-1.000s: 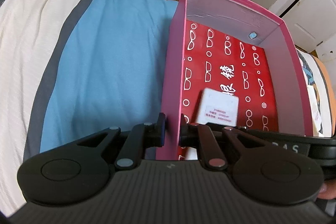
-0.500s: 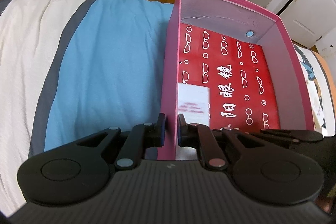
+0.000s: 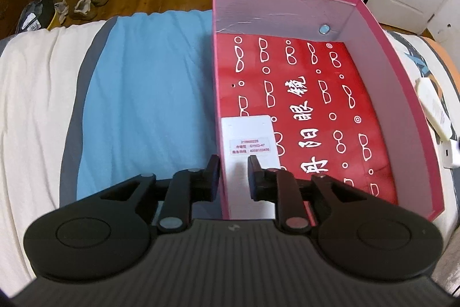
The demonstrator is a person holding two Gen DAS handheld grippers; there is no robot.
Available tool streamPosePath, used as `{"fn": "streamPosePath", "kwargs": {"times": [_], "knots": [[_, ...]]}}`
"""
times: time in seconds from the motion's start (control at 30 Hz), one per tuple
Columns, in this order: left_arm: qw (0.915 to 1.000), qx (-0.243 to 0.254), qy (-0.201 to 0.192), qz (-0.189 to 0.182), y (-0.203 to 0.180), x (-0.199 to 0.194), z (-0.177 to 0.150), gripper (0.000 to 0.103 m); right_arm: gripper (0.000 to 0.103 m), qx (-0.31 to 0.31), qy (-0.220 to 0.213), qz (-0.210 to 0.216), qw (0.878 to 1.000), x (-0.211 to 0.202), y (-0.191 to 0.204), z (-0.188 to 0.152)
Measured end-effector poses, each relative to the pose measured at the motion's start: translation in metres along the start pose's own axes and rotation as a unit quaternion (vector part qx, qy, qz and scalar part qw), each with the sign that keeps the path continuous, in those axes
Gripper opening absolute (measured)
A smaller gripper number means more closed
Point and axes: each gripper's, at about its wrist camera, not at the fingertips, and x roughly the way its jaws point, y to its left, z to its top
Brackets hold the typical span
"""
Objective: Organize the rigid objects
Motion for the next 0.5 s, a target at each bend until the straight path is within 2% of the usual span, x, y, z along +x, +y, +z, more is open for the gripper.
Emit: {"fn": "streamPosePath", "kwargs": {"times": [0.13, 0.2, 0.33, 0.5], "knots": [[1.0000, 0.000, 0.001, 0.008, -0.002, 0.001, 0.000, 0.020, 0.043, -0.020, 0.014, -0.034, 0.999, -0.015, -0.025, -0.013], [0.9999, 0.007, -0.004, 0.014, -0.005, 0.001, -0.001, 0.020, 0.046, -0.005, 0.023, -0.046, 0.999, -0.012, -0.038, -0.019], [0.9990, 0.027, -0.006, 0.034, -0.012, 0.005, -0.004, 0.019, 0.053, 0.095, 0.044, -0.045, 0.994, 0.004, -0.078, -0.042], [0.9989, 0.022, 0.000, 0.041, -0.014, 0.007, -0.002, 0.019, 0.053, 0.175, 0.082, -0.057, 0.980, 0.038, -0.108, -0.071]]}}
